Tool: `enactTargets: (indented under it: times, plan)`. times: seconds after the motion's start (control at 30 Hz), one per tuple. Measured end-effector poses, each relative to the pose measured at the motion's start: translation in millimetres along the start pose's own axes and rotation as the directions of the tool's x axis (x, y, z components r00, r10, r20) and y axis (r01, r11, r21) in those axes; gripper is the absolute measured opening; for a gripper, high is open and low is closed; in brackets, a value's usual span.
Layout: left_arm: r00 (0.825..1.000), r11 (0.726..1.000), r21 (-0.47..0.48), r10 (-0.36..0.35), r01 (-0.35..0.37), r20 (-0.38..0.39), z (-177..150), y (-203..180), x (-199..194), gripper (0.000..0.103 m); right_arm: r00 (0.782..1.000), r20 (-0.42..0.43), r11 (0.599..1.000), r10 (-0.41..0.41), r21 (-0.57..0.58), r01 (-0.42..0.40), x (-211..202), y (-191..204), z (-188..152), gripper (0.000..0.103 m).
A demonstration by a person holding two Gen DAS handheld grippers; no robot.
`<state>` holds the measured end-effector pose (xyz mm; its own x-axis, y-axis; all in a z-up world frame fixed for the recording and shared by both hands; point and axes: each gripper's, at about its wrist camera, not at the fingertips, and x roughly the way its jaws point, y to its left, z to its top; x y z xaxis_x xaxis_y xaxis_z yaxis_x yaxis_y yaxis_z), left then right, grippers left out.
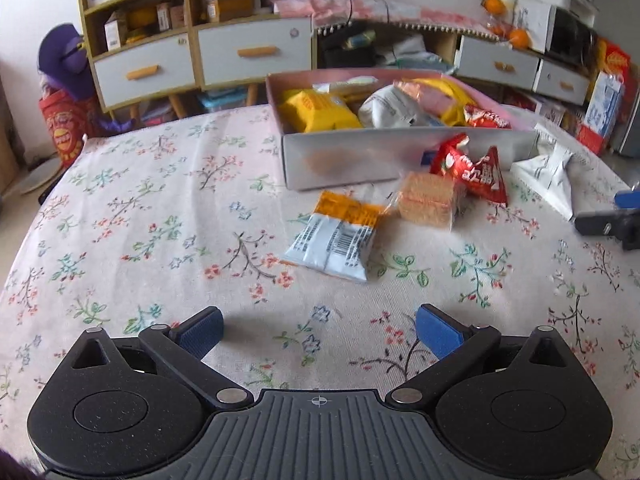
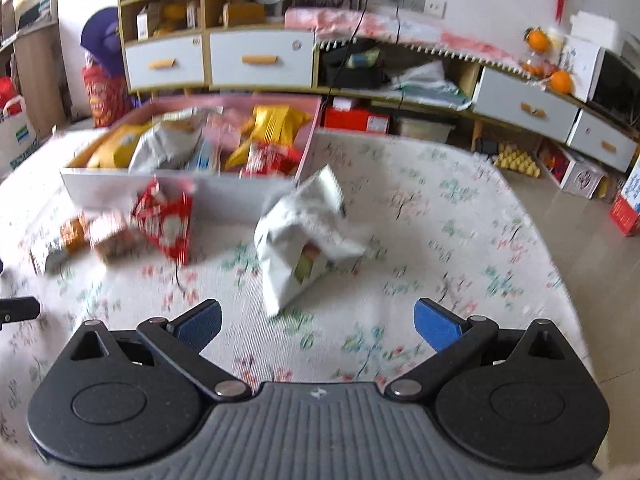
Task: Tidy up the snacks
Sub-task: 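Grasp the orange-white packet with the left tool while the right tool grasps the white paper-wrapped snack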
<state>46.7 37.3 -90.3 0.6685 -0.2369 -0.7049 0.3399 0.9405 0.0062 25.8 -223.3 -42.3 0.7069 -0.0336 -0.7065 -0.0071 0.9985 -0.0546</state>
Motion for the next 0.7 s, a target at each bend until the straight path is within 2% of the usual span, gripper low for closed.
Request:
enactTargets:
  times: [0.1, 0.13, 0.23, 0.4, 0.7]
  plan:
    - [1.000, 1.000, -0.005, 0.000, 0.000, 0.028, -1.4, 0.6, 1.0, 0.103, 0.999, -0.033, 1.000, 0.014, -0.005, -0.014, 11.0, 1.7, -7.2, 0.103]
    - [0.999, 1.000, -0.008, 0.001, 0.000, 0.036, -1.2, 1.3, 1.8, 0.103, 0.999, 0.001, 0.999, 0.032, 0.011, -0.032, 10.9, 0.1, -9.4, 0.103]
    - [0.998, 1.000, -0.014, 0.006, -0.006, 0.057, 2.1, 1.9, 6.3, 0.103, 0.998, 0.025, 0.998, 0.056, 0.040, -0.057, 14.9, -1.4, -10.0, 0.103]
    - [0.997, 1.000, -0.010, 0.004, -0.004, 0.080, 8.8, 2.4, 14.7, 0.103, 0.996, 0.069, 0.997, 0.054, 0.045, -0.057, 22.7, 2.4, -3.4, 0.103]
    - [0.997, 1.000, 0.002, -0.015, 0.015, 0.079, 21.2, 2.0, 26.1, 0.102, 0.997, 0.070, 0.997, 0.019, 0.071, -0.024, 33.4, 5.2, 7.6, 0.103]
